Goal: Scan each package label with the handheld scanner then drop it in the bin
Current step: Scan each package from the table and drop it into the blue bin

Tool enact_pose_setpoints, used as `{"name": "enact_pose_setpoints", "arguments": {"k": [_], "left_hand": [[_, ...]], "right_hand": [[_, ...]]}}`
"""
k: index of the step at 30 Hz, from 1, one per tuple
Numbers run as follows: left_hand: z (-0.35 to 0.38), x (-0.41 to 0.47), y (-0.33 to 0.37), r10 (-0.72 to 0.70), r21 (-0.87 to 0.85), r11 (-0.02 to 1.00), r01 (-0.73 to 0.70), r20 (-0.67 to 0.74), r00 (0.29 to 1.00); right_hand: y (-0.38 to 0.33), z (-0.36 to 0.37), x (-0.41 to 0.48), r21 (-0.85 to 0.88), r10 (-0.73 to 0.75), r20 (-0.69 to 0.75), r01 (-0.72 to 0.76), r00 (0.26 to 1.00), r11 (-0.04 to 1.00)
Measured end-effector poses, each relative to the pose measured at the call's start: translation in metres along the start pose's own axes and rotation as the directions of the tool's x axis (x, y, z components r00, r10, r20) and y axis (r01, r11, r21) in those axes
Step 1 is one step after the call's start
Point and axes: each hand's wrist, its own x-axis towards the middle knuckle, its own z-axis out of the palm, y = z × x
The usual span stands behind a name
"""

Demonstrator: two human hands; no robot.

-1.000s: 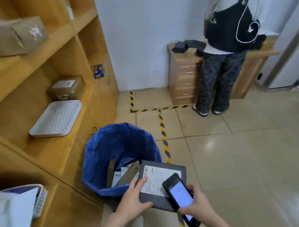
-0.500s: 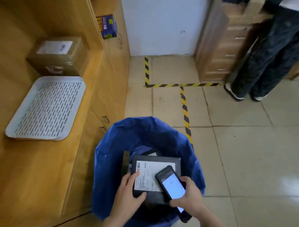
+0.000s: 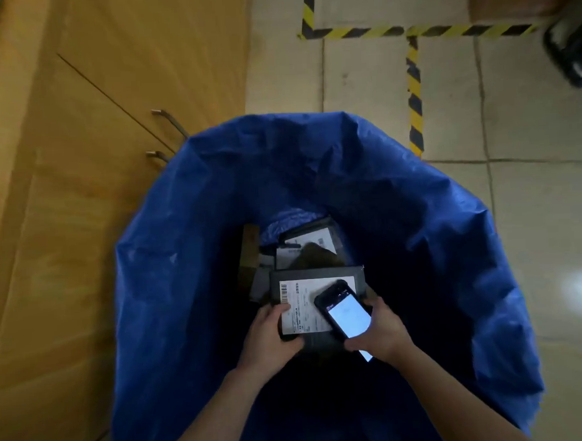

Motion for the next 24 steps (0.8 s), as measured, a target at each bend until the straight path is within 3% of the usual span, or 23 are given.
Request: {"name": "enact_pose_setpoints", "arguments": {"k": [6, 13, 24], "left_hand": [[0.014, 0.010, -0.014, -0.017, 0.105, 0.994, 0.004, 0.120, 0.993], [-0.004, -0.032, 0.030, -0.047, 0.203, 0.979, 0.018, 0.139, 0.989], [0.002, -0.172, 0.189, 0.236, 0.259, 0.929, -0.265, 0.138, 0.962]], "right_hand": [[0.019, 0.015, 0.015, 0.056, 0.051, 0.042, -0.054, 0.998, 0.997], [0.011, -0.016, -0.049, 0.160, -0.006, -0.031, 0.011, 1.000, 0.987], [0.102, -0.125, -0.245, 0.483, 0.025, -0.286, 0.121, 0.958, 0.867]]}}
